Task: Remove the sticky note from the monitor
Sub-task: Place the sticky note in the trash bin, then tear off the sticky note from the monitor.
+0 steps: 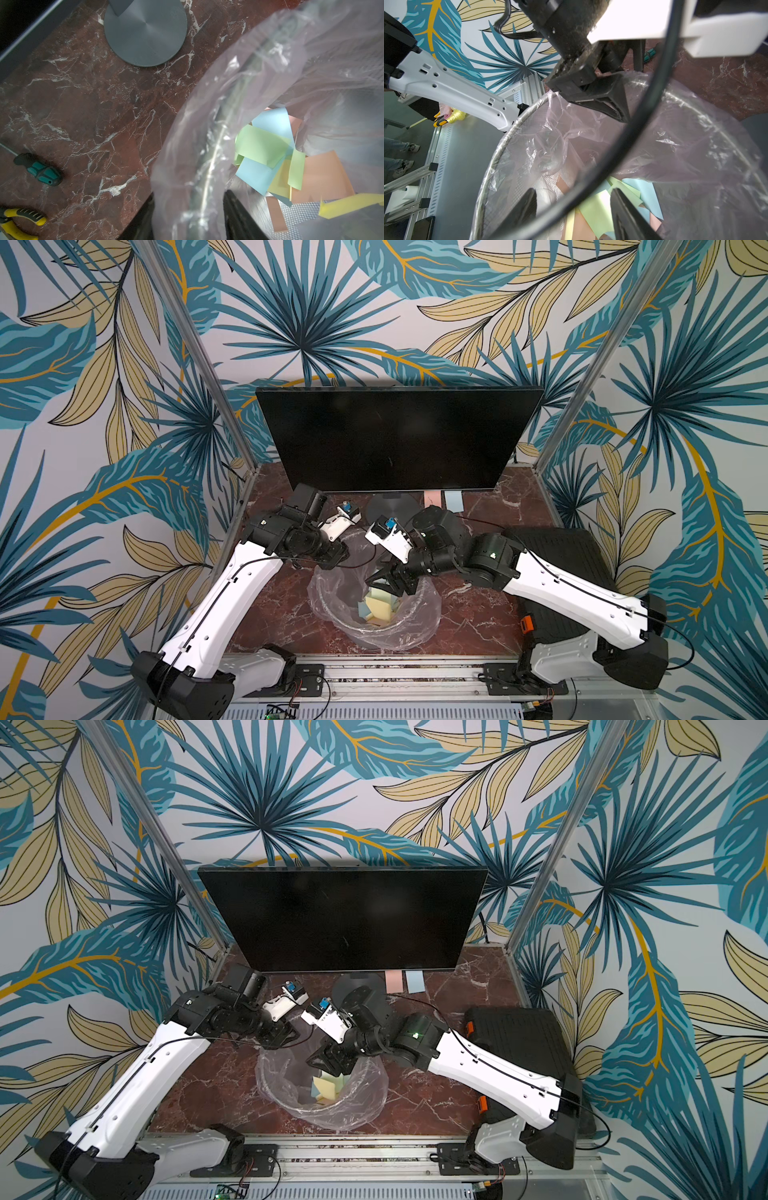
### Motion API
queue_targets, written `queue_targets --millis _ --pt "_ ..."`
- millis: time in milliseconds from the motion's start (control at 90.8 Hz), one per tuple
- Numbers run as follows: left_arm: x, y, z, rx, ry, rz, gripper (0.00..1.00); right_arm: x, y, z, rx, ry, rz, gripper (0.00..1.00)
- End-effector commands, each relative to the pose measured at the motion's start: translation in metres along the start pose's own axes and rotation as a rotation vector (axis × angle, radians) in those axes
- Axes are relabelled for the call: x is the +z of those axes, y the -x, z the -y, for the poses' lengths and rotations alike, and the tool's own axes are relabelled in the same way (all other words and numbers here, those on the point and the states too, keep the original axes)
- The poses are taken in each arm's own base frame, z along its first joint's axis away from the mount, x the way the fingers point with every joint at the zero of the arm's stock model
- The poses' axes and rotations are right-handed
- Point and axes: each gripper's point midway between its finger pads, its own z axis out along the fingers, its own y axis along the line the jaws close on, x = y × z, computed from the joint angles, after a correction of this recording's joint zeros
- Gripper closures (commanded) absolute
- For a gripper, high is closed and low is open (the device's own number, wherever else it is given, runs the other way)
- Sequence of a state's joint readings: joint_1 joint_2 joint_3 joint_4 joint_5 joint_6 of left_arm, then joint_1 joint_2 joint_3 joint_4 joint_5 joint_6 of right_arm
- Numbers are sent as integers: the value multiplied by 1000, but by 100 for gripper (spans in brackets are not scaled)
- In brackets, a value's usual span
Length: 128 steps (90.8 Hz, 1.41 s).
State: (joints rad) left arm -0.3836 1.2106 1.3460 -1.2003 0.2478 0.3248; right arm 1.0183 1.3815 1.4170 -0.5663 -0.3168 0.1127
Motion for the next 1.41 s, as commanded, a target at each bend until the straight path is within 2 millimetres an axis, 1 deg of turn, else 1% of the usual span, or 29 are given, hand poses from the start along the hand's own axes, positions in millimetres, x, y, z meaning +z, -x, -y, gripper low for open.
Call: queue_targets --millis 0,66,176,275,375,430,518,529,562,639,672,716,837,881,991,1047,1102,1179,1300,1399 --pt "-2 1 1 9 2 15 48 -13 13 1 -10 -36 76 40" --pt "-2 1 1 8 2 16 48 -19 17 7 -2 -79 105 38" --pt "-2 1 1 8 2 16 48 -37 25 19 11 -168 171 36" --pt "-2 1 1 8 3 15 48 -56 29 35 44 -254 227 36" --pt "-1 0 1 9 3 13 48 -75 29 55 99 -335 280 35" --pt "-2 1 1 11 3 16 48 -86 25 70 150 -380 312 35" --pt "-2 1 1 9 3 16 48 -107 16 101 272 -456 381 35" --pt "-2 1 0 9 4 15 48 -111 15 108 294 -470 392 35" --pt "-1 0 1 9 3 15 48 -120 9 123 352 -504 422 34" --pt "-1 0 1 10 3 14 48 -136 -7 148 473 -562 476 33" --pt "-1 0 1 10 3 14 48 -143 -16 162 525 -594 495 33" --pt "-1 0 0 9 6 14 48 -147 -26 175 587 -612 517 33" --pt "-1 0 0 9 7 15 48 -144 -52 203 724 -612 548 32" --pt "-1 0 0 10 5 12 48 -144 -55 212 748 -608 585 32" --pt "0 -1 0 10 7 12 48 -139 -75 232 830 -626 622 32" --pt "1 -2 0 9 8 9 48 -138 -85 244 871 -643 653 32" --pt "1 -1 0 10 6 8 48 -140 -90 254 918 -648 695 31" --pt "1 -1 0 9 7 11 48 -138 -105 269 995 -650 726 29" --pt "1 -1 0 9 5 11 48 -133 -114 287 1066 -622 765 29" --pt "1 -2 0 9 5 13 48 -131 -113 299 1065 -617 790 29"
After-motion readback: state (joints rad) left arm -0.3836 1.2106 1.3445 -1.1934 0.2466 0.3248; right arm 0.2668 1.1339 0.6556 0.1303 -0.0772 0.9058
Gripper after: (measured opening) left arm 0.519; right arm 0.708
